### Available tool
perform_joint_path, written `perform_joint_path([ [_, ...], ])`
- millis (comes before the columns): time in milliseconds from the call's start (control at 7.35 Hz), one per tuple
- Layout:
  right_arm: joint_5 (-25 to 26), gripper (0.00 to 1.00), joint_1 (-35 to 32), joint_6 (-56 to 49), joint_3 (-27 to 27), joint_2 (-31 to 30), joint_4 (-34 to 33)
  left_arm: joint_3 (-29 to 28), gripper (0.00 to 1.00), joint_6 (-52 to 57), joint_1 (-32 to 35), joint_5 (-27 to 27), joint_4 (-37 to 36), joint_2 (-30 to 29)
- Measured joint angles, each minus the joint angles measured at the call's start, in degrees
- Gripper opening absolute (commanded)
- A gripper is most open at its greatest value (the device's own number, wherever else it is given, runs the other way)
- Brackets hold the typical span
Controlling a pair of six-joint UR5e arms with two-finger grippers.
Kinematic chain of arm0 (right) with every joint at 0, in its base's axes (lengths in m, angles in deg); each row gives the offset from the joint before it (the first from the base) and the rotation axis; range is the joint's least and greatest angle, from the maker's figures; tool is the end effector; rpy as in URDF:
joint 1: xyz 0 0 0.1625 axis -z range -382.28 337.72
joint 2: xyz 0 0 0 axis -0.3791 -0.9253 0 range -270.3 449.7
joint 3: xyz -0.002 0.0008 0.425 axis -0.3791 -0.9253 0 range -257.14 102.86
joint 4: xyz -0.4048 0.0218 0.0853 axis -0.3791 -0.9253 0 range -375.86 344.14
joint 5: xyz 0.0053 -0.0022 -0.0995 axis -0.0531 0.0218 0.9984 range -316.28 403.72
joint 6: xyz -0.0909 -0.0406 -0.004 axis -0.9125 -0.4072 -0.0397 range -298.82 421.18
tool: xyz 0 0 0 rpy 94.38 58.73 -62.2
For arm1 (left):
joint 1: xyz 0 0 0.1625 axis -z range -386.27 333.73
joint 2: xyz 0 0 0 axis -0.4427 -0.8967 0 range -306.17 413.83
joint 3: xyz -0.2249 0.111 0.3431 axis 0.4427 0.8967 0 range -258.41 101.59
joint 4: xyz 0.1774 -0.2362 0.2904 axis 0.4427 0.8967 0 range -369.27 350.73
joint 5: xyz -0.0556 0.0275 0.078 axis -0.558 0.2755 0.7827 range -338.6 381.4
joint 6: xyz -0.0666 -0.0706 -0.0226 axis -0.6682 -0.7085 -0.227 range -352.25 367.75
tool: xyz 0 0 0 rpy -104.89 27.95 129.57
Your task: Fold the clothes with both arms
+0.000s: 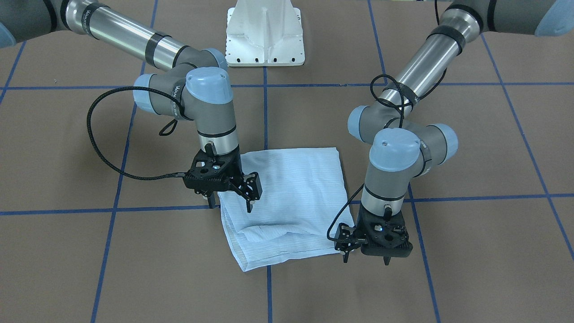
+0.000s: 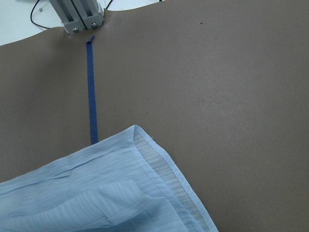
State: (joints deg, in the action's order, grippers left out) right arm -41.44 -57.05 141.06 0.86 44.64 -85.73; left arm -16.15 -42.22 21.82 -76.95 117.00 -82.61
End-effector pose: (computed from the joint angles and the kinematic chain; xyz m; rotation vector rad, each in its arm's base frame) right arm -0.5505 -0.5548 0.2301 0.4294 -0.8327 0.4376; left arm 0.4576 -0.6878 0.3046 0.5696 0.7815 -0.0597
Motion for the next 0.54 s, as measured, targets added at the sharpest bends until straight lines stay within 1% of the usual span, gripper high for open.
perform_joint_path([
  [136, 1.16, 1.00, 0.43, 0.05, 0.02, 0.10, -0.32, 3.77, 1.00, 2.38, 0.78, -2.33, 0.15, 2.76],
  [272, 1.12, 1.00, 0.59, 0.01, 0.37, -0.04, -1.19, 7.19, 1.00, 3.71, 1.16, -3.75, 0.12, 5.23],
  [408, 0.31, 1.00, 0.66, -0.09, 1.87, -0.57, -3.69, 10.00, 1.00, 4.25, 1.31, -4.35, 0.05, 7.11],
  [544, -0.16, 1.00, 1.23, -0.11, 5.59, -2.58, -6.53, 12.12, 1.00, 4.41, 1.33, -4.56, 0.01, 8.35],
])
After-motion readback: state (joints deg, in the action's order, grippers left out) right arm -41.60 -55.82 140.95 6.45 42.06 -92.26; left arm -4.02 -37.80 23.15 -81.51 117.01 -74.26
